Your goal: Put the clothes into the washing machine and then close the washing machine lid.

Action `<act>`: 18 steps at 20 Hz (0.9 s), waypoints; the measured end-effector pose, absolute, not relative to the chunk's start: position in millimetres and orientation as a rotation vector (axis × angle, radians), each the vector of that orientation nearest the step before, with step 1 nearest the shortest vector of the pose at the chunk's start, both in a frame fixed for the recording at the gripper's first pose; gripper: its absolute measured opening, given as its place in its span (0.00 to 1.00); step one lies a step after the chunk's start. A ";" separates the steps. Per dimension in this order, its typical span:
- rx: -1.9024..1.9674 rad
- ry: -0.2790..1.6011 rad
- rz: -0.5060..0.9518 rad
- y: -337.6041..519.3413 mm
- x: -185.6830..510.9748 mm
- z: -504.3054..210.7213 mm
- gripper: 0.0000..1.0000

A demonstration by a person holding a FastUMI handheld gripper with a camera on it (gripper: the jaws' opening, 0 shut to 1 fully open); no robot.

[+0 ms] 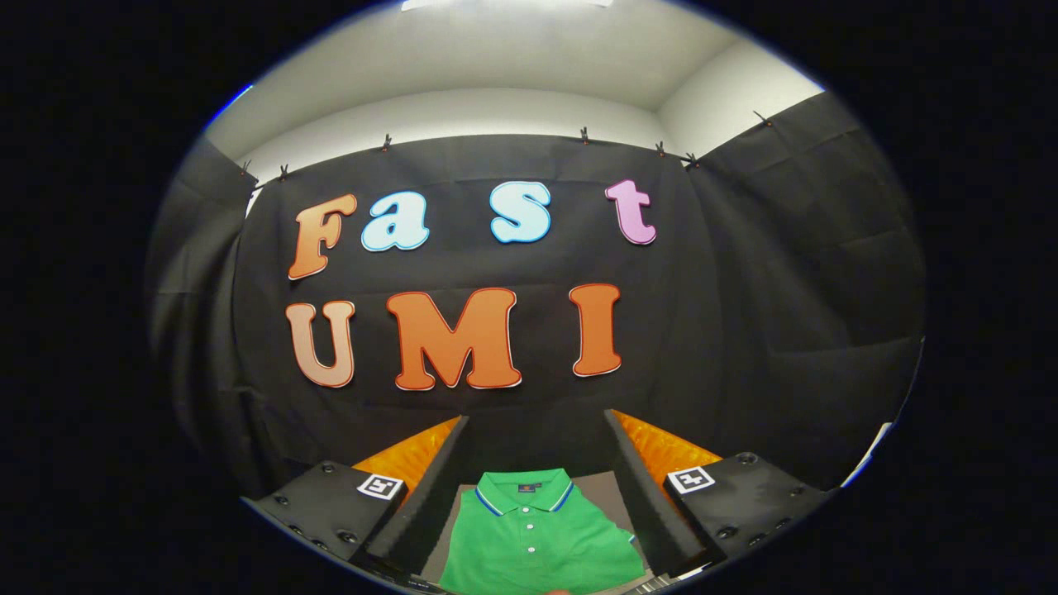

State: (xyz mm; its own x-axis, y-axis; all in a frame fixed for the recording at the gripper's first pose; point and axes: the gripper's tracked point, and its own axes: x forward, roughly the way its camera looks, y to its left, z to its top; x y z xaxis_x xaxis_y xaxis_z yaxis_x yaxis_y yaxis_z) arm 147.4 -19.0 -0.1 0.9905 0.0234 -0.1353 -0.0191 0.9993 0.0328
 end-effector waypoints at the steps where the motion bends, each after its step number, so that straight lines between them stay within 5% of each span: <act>1: 0.009 0.203 0.025 -18.4 163.5 -16.2 1.00; 8: 0.014 0.786 0.097 9.9 200.8 -165.1 1.00; 18: 0.000 1.262 0.076 -4.9 188.2 -273.8 0.99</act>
State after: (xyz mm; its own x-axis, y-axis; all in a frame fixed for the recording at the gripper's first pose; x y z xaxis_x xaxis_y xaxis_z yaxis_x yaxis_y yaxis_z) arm 188.2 -4.9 -273.8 0.3022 0.0569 -0.9515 -0.0574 0.9975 0.0415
